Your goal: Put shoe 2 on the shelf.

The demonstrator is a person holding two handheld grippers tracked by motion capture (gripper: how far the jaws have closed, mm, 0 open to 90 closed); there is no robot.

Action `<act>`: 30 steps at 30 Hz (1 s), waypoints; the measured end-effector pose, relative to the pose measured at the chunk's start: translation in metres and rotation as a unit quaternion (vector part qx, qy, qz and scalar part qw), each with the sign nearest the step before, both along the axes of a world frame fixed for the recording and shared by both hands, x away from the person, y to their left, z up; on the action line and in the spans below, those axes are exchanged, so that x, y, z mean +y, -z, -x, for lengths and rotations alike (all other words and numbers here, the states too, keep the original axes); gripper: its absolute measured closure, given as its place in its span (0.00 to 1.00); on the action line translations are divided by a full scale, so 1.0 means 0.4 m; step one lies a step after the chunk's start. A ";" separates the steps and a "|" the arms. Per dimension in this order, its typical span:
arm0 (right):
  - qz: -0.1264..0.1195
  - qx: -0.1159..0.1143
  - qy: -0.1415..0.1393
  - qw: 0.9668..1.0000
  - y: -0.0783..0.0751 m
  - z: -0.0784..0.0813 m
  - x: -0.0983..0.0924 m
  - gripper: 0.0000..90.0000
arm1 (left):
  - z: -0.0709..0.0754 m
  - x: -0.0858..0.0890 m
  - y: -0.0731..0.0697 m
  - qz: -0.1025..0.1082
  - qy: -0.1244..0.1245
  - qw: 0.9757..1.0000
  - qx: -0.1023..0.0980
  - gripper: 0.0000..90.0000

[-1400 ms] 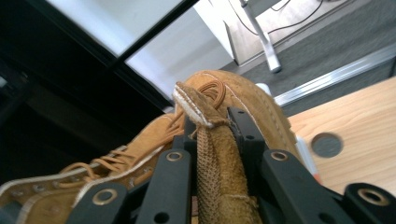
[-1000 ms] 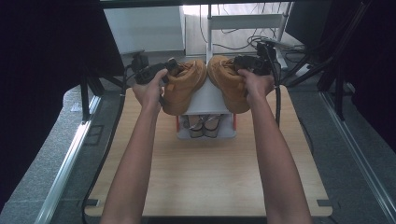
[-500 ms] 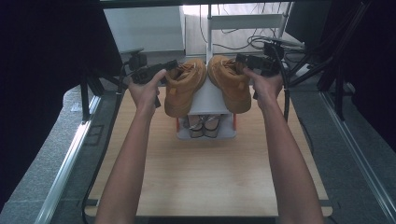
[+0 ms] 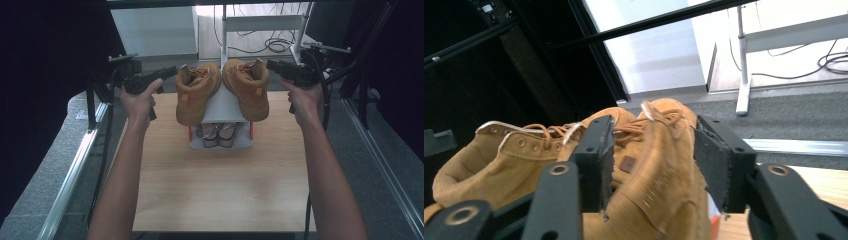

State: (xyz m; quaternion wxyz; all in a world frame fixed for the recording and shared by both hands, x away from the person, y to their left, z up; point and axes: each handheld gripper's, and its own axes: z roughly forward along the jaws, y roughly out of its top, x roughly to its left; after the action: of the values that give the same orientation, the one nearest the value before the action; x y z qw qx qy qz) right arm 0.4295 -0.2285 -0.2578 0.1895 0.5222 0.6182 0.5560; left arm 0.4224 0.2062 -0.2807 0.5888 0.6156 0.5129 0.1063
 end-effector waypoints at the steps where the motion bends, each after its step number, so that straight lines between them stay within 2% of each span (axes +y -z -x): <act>1: 0.001 -0.002 0.000 1.000 0.001 0.006 -0.010 0.59 | 0.004 0.009 0.003 -0.001 0.001 1.000 0.000 0.59; 6: 0.009 -0.007 0.007 1.000 0.014 0.028 -0.051 0.67 | 0.023 0.037 0.020 -0.017 0.003 1.000 0.006 0.74; 7: 0.014 -0.008 0.007 1.000 0.019 0.032 -0.060 0.70 | 0.027 0.045 0.027 -0.024 0.002 1.000 0.008 0.74; 9: 0.028 -0.004 0.006 1.000 0.043 0.038 -0.082 0.80 | 0.035 0.054 0.046 -0.034 0.002 0.999 0.013 0.84; 11: 0.036 0.001 0.003 0.999 0.058 0.037 -0.089 0.86 | 0.037 0.056 0.061 -0.040 0.005 0.999 0.017 0.89; 15: 0.068 0.012 0.003 0.998 0.099 0.033 -0.095 0.97 | 0.036 0.050 0.095 -0.061 0.011 0.998 0.028 0.98; 23: 0.089 0.021 -0.013 0.996 0.156 0.025 -0.088 0.99 | 0.051 0.040 0.132 -0.079 0.036 0.996 0.032 1.00; 30: 0.094 0.029 -0.021 0.995 0.189 0.021 -0.072 0.99 | 0.056 0.043 0.163 -0.095 0.035 0.994 0.041 1.00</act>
State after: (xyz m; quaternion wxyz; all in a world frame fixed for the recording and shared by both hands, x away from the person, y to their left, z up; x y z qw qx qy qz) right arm 0.4212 -0.2574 -0.3335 0.2081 0.5051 0.6835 0.4841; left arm 0.3999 0.2235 -0.3458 0.5092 0.6902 0.5024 0.1090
